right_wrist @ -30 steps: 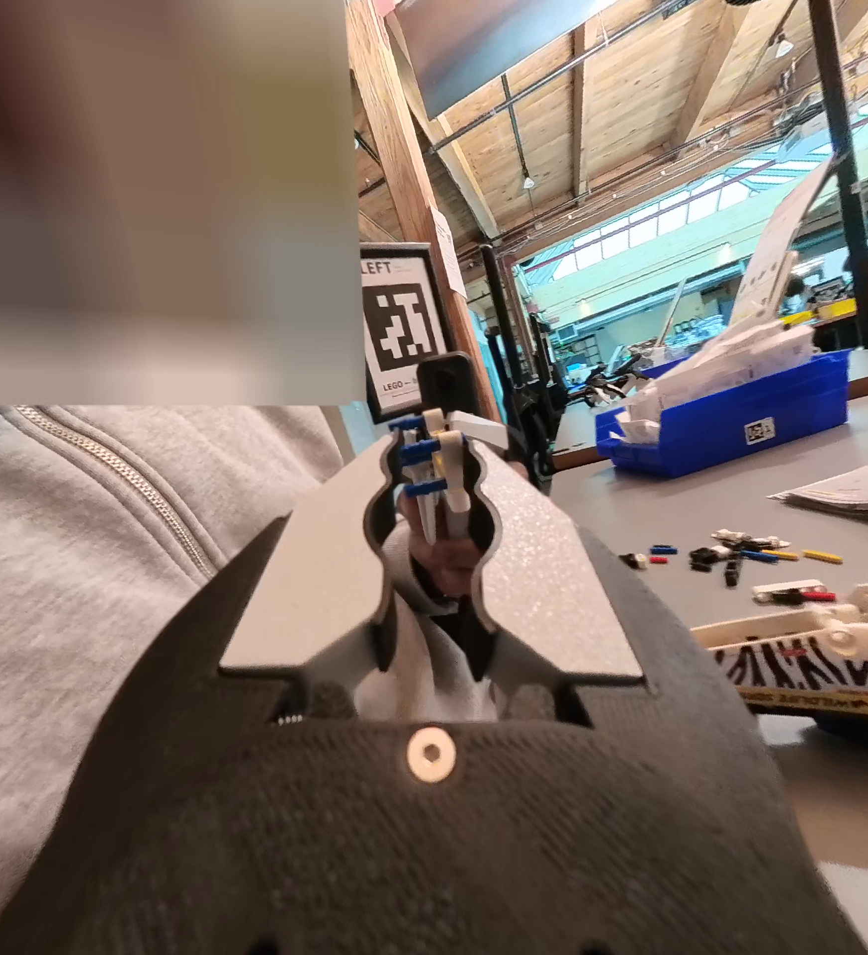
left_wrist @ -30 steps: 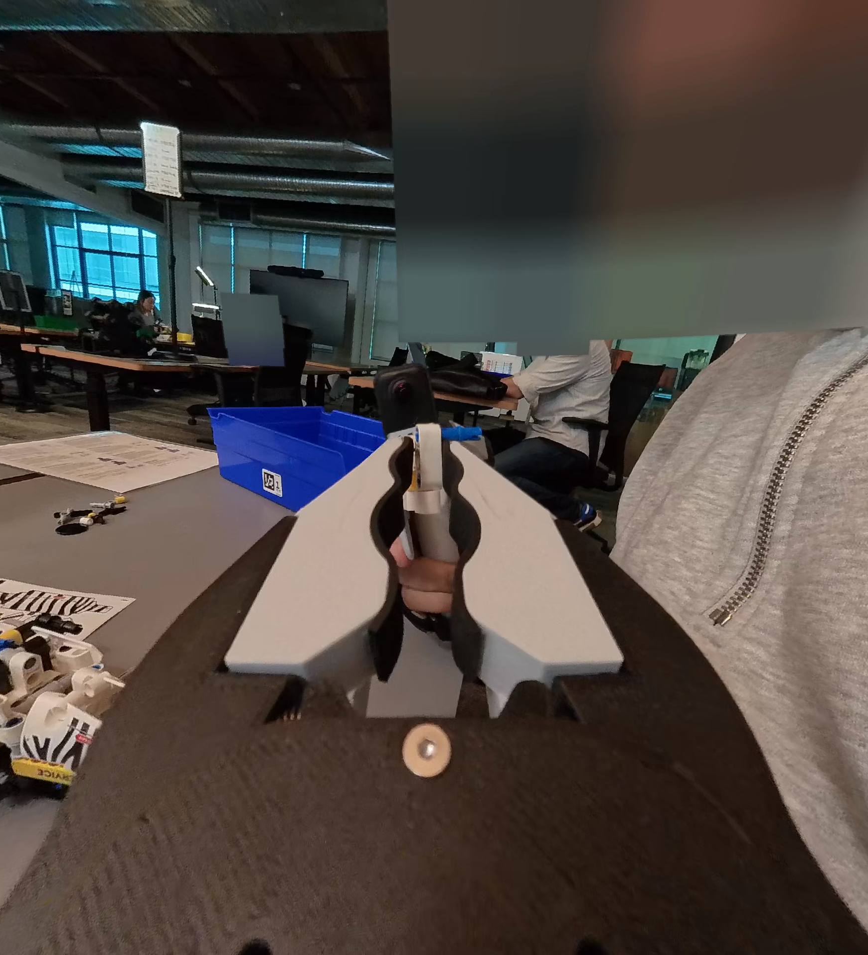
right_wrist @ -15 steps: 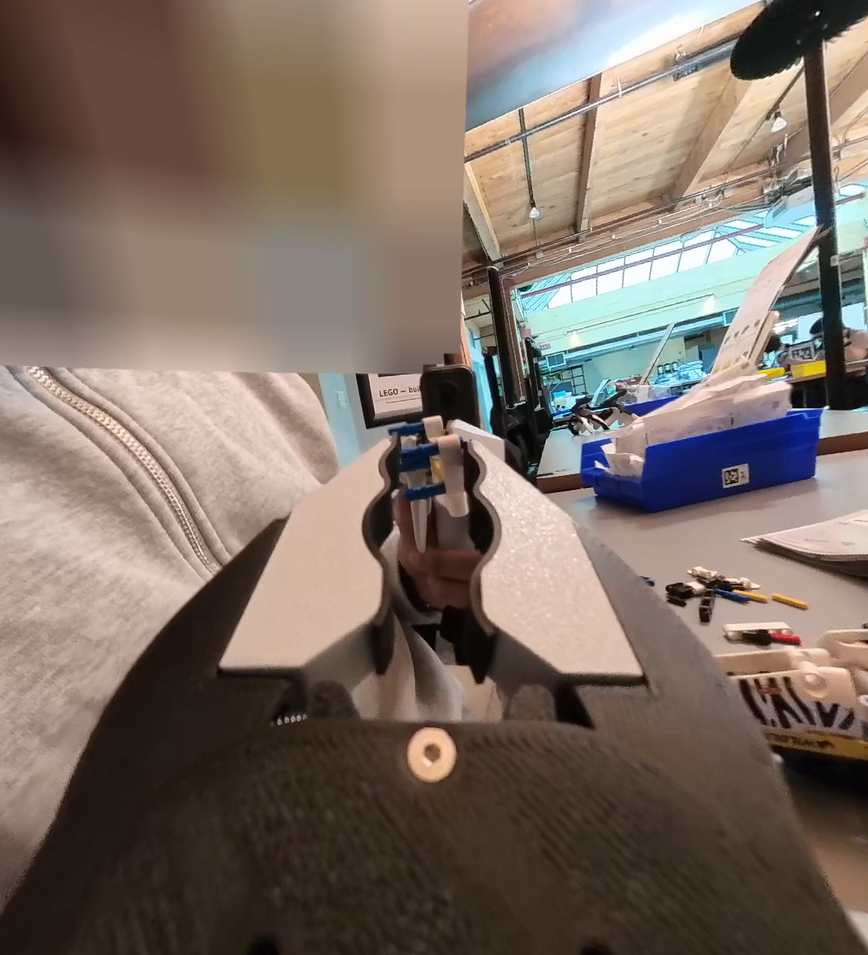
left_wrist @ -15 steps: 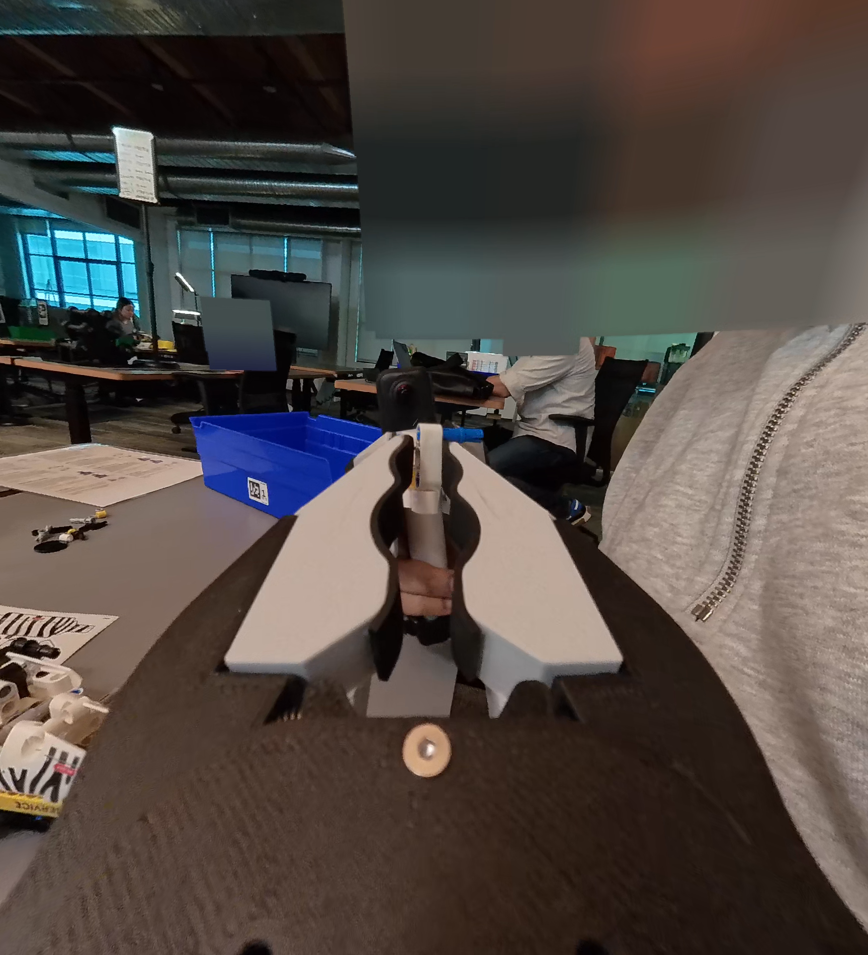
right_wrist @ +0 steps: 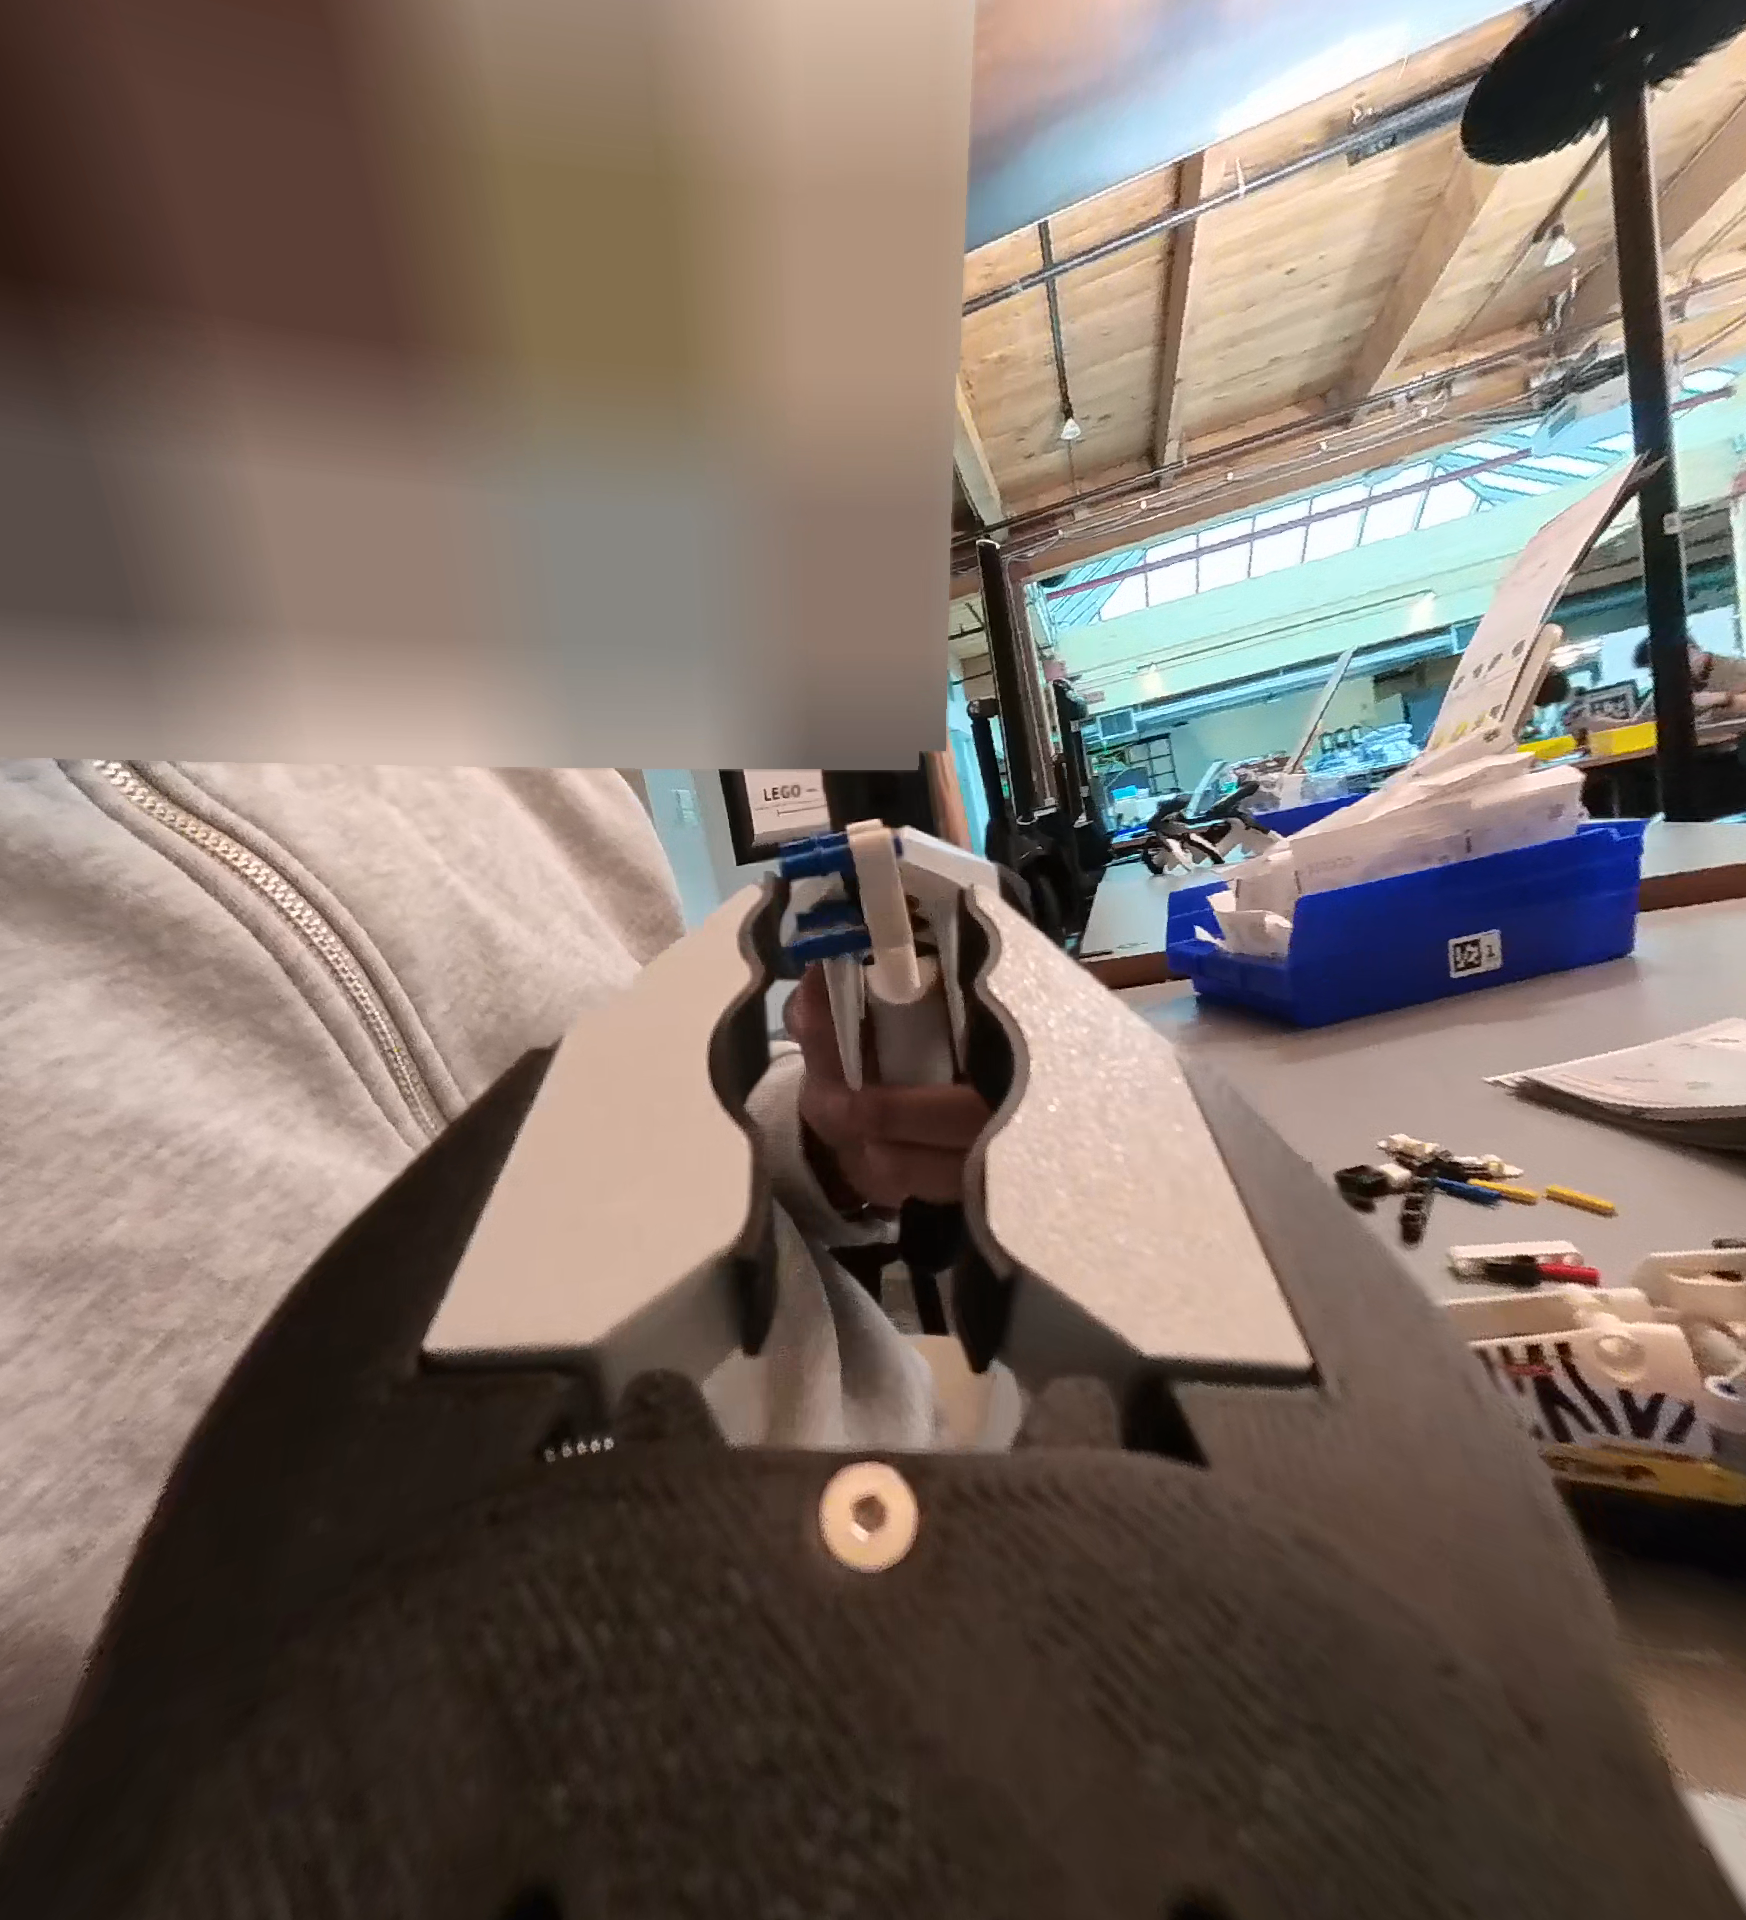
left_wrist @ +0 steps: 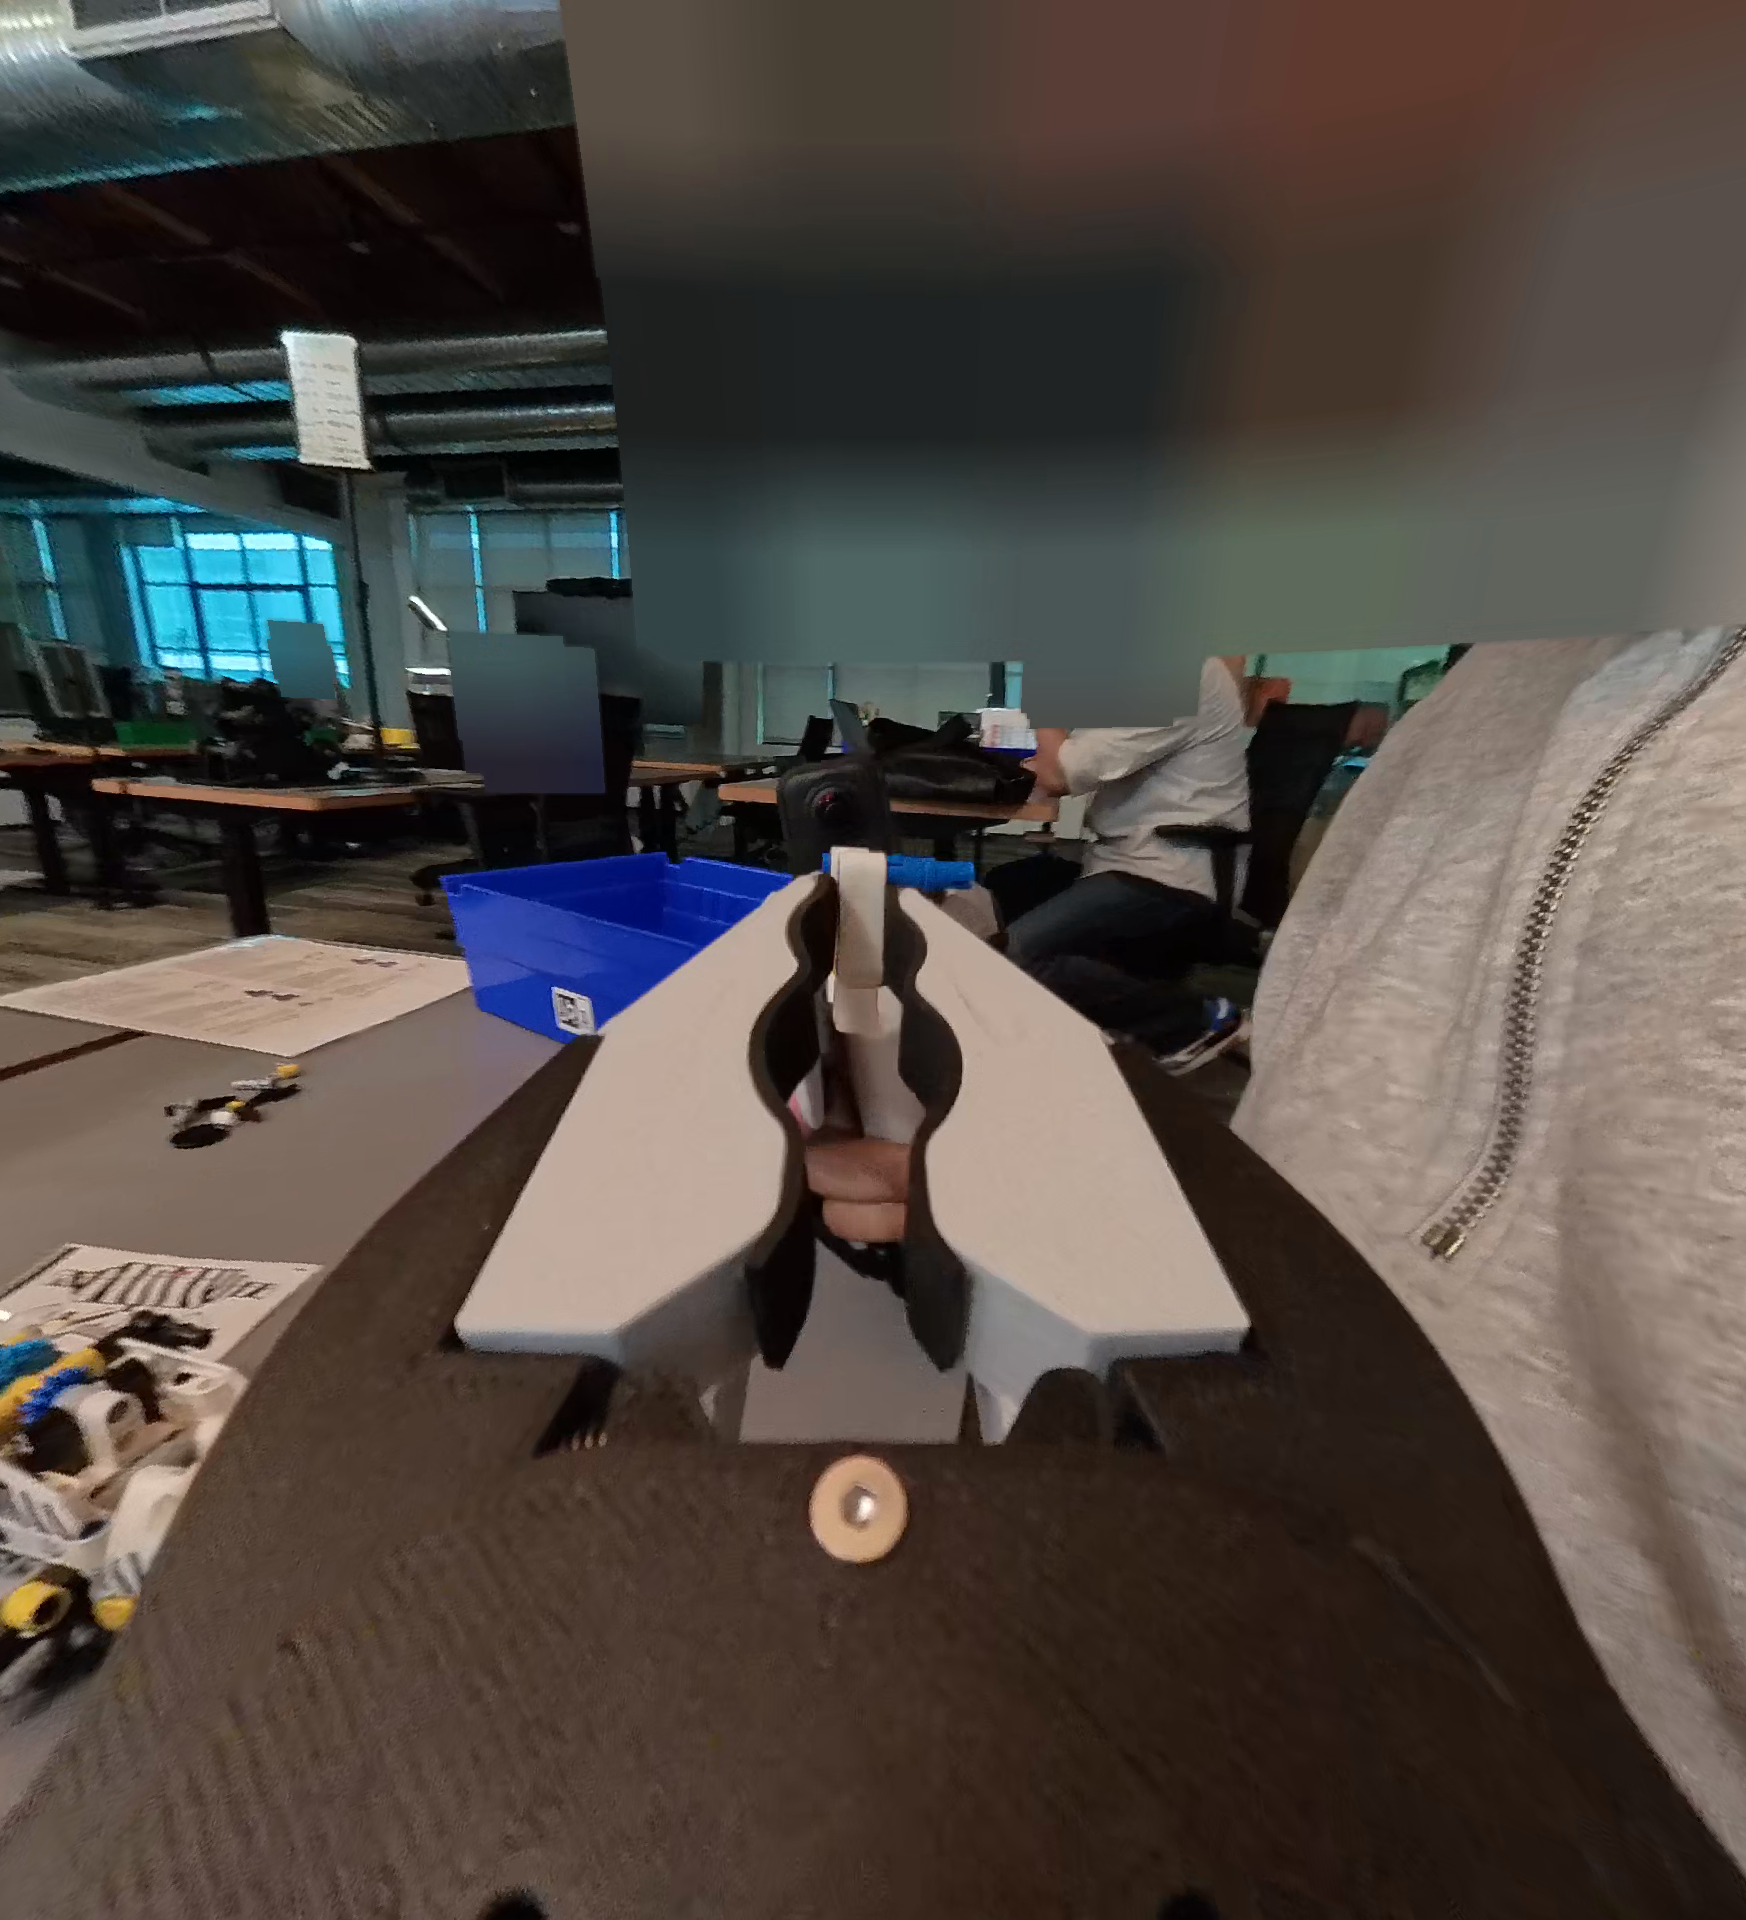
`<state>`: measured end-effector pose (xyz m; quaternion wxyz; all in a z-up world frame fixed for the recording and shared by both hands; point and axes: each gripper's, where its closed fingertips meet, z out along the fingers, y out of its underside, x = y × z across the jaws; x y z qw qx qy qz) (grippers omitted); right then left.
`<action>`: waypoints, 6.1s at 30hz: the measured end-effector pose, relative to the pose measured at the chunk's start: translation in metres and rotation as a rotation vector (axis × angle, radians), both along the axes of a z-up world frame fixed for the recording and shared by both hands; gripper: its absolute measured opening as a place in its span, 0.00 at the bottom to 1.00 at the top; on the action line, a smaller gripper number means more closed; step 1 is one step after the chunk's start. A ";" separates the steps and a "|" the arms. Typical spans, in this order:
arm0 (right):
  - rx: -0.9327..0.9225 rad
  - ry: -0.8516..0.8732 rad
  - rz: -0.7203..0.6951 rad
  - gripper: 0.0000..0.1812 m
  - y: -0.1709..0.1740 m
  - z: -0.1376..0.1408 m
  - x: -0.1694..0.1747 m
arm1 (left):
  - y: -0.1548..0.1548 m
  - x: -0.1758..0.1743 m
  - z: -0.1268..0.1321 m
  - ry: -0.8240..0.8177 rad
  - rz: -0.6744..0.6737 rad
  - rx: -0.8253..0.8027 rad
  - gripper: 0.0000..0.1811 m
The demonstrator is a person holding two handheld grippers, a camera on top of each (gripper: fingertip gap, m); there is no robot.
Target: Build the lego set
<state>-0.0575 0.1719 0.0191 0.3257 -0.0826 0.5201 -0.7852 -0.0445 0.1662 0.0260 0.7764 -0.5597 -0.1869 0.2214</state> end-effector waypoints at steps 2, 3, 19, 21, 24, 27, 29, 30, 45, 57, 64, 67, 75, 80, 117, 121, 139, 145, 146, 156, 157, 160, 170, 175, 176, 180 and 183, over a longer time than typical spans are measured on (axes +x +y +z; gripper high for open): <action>-0.004 -0.026 0.018 0.18 0.000 0.001 0.000 | 0.000 -0.001 0.001 0.025 0.039 -0.029 0.02; -0.008 -0.034 0.021 0.18 0.000 0.001 -0.001 | 0.000 -0.002 0.001 0.036 0.058 -0.046 0.02; -0.055 -0.085 0.014 0.23 -0.006 0.004 0.000 | 0.002 -0.007 0.001 0.043 0.100 0.012 0.02; -0.072 -0.114 0.032 0.24 -0.007 0.006 0.001 | 0.004 -0.007 0.001 0.042 0.095 0.022 0.02; -0.099 -0.149 0.063 0.21 -0.006 0.008 0.003 | 0.006 -0.007 0.000 0.045 0.100 0.029 0.02; -0.121 -0.152 0.062 0.13 -0.002 0.010 0.002 | 0.007 -0.008 -0.002 0.029 0.090 0.038 0.03; -0.123 -0.151 0.044 0.13 -0.001 0.011 -0.001 | 0.010 -0.008 -0.005 0.015 0.070 0.034 0.06; -0.124 -0.152 0.033 0.13 0.000 0.011 -0.003 | 0.010 -0.008 -0.007 0.003 0.064 0.031 0.09; 0.077 0.097 -0.189 0.13 -0.010 -0.016 -0.014 | 0.006 -0.025 -0.038 -0.212 0.074 -0.157 0.15; -0.049 -0.021 -0.230 0.26 -0.002 0.001 -0.027 | -0.002 -0.026 -0.022 -0.203 0.061 0.051 0.13; -0.161 -0.203 -0.146 0.29 -0.002 0.010 -0.026 | 0.002 -0.023 -0.009 -0.144 0.062 0.199 0.13; -0.214 -0.258 -0.130 0.27 -0.001 0.013 -0.023 | 0.005 -0.023 -0.007 -0.150 0.037 0.250 0.13; -0.226 -0.287 -0.135 0.27 0.001 0.011 -0.029 | -0.010 -0.027 0.000 -0.103 0.126 0.248 0.13; -0.210 -0.317 -0.109 0.28 -0.005 0.006 -0.028 | -0.018 -0.028 0.002 -0.118 0.128 0.308 0.13; -0.133 -0.214 -0.364 0.34 -0.008 -0.013 -0.037 | -0.019 -0.028 0.000 -0.182 0.265 0.225 0.13; -0.147 -0.200 -0.357 0.34 -0.005 -0.009 -0.034 | -0.016 -0.028 0.000 -0.183 0.257 0.223 0.13; -0.165 -0.179 -0.259 0.25 -0.007 -0.006 -0.021 | 0.004 -0.029 -0.003 -0.186 0.180 0.235 0.13; -0.192 -0.156 -0.282 0.15 0.000 -0.001 -0.021 | 0.006 -0.031 -0.006 -0.207 0.160 0.255 0.12; -0.199 -0.156 -0.288 0.14 0.002 0.000 -0.021 | 0.006 -0.031 -0.007 -0.207 0.159 0.253 0.12; -0.229 -0.195 -0.303 0.13 0.009 0.003 -0.029 | 0.013 -0.032 -0.015 -0.235 0.139 0.231 0.13; -0.230 -0.197 -0.305 0.13 0.009 0.003 -0.030 | 0.014 -0.032 -0.016 -0.239 0.136 0.230 0.12; -0.235 -0.209 -0.301 0.13 0.010 0.004 -0.031 | 0.016 -0.032 -0.017 -0.249 0.123 0.231 0.13; -0.243 -0.236 -0.276 0.13 0.012 0.004 -0.031 | 0.019 -0.030 -0.023 -0.265 0.108 0.207 0.13; -0.239 -0.263 -0.257 0.13 0.009 0.001 -0.033 | 0.018 -0.028 -0.030 -0.308 0.053 0.231 0.12; -0.237 -0.266 -0.252 0.13 0.009 0.000 -0.033 | 0.018 -0.028 -0.030 -0.312 0.048 0.236 0.12; -0.242 -0.273 -0.238 0.13 0.009 0.001 -0.033 | 0.015 -0.026 -0.029 -0.310 0.037 0.242 0.13; -0.246 -0.264 -0.230 0.12 0.010 0.002 -0.032 | 0.013 -0.024 -0.030 -0.299 0.046 0.230 0.12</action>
